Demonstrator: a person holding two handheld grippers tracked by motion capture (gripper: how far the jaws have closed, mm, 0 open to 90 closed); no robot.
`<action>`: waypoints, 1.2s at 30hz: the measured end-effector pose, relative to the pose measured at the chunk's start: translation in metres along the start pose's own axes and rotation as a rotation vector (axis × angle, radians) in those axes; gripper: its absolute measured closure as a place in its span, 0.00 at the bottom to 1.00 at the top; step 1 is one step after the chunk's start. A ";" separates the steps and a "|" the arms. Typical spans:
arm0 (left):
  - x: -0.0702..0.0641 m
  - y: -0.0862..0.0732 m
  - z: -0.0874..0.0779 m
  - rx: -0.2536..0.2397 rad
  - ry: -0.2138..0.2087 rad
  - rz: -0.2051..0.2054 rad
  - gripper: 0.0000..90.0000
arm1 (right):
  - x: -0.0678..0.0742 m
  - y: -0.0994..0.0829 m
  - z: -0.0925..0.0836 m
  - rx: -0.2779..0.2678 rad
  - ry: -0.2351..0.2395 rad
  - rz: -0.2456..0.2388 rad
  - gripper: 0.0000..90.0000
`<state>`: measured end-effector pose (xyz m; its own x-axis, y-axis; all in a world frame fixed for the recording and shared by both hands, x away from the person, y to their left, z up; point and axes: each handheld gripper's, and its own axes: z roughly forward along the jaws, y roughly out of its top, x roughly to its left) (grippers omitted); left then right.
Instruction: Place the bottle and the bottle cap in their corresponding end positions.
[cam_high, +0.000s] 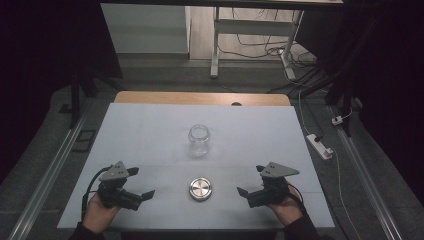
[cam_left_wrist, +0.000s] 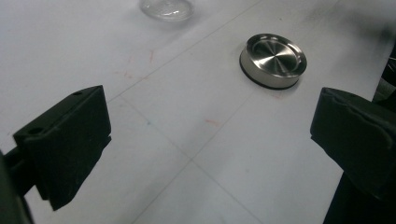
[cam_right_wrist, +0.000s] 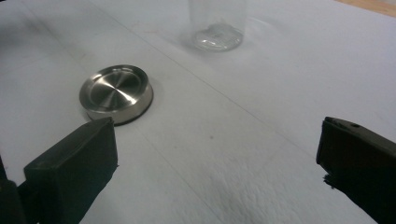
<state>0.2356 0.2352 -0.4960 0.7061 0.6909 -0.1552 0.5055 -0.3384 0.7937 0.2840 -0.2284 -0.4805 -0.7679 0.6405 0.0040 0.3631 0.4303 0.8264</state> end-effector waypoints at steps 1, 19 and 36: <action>0.000 -0.002 -0.002 0.000 0.006 -0.003 0.00 | -0.001 -0.002 -0.002 0.000 -0.009 0.004 0.00; 0.006 -0.037 -0.033 0.015 0.100 -0.066 0.00 | -0.022 -0.040 -0.040 0.029 -0.132 0.103 0.00; 0.005 -0.060 -0.040 0.100 0.142 -0.111 0.00 | -0.025 -0.056 -0.056 0.068 -0.182 0.152 0.00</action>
<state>0.1883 0.2847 -0.5208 0.5698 0.8083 -0.1483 0.6279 -0.3118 0.7132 0.2532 -0.3045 -0.4955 -0.5963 0.8026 0.0182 0.5066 0.3585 0.7841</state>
